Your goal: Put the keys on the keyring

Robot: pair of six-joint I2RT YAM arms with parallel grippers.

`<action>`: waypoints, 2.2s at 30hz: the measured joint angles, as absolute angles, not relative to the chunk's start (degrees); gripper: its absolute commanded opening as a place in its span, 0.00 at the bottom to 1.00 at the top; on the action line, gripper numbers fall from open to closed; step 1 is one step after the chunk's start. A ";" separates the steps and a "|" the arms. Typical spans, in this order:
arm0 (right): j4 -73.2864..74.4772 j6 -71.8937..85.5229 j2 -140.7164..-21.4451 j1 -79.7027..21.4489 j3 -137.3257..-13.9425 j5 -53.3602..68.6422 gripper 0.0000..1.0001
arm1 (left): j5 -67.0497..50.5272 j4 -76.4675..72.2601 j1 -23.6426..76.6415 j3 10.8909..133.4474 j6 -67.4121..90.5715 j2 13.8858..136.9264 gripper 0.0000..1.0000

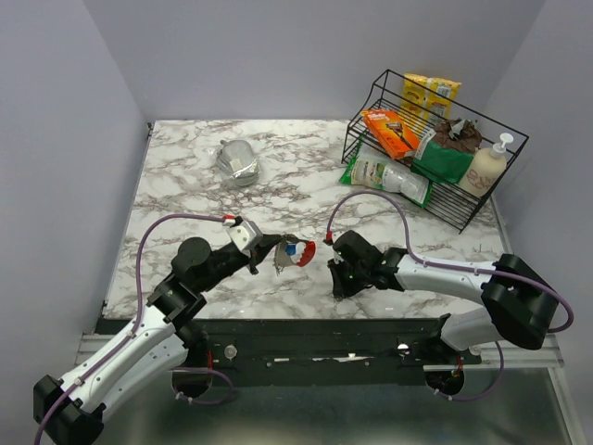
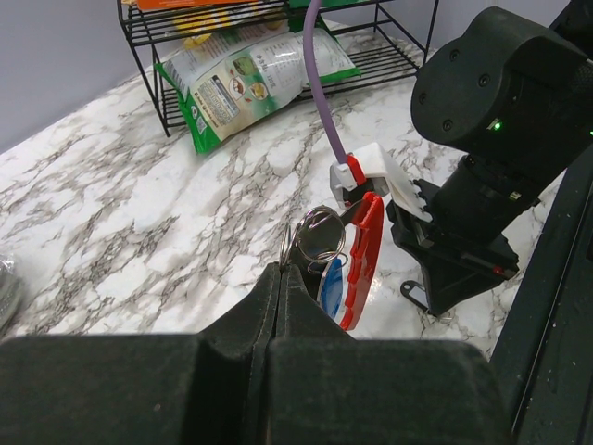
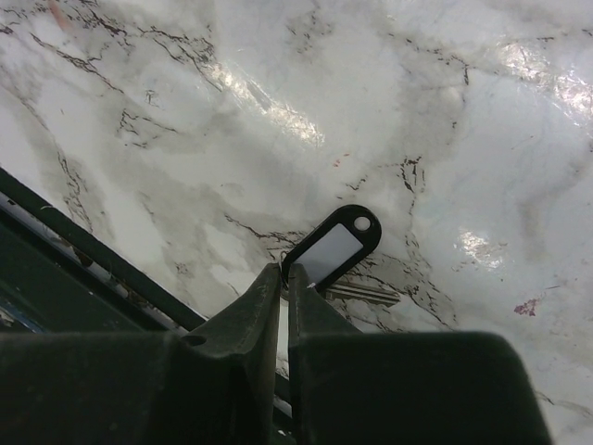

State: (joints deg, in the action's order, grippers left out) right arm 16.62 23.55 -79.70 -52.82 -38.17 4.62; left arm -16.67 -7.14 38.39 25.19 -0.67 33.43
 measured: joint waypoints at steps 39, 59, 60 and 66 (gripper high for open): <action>19.75 15.97 -70.13 -52.82 -44.10 2.57 0.01 | -15.42 2.90 38.39 28.95 -3.42 30.50 0.00; 20.49 -2.04 -55.90 -52.82 -52.99 8.01 0.00 | -17.93 4.91 38.39 31.44 -6.42 35.46 0.00; 20.43 -2.68 -55.57 -52.82 -52.99 8.01 0.01 | -18.63 4.91 38.39 31.75 -6.66 36.07 0.00; 20.27 -5.50 -53.52 -52.82 -52.99 7.22 0.01 | -21.93 4.89 38.39 32.32 -7.51 38.04 0.00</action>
State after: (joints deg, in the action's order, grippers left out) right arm 20.27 -5.50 -53.52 -52.82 -52.99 7.22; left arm -21.93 4.89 38.39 32.32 -7.51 38.04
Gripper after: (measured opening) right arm 0.011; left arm 0.010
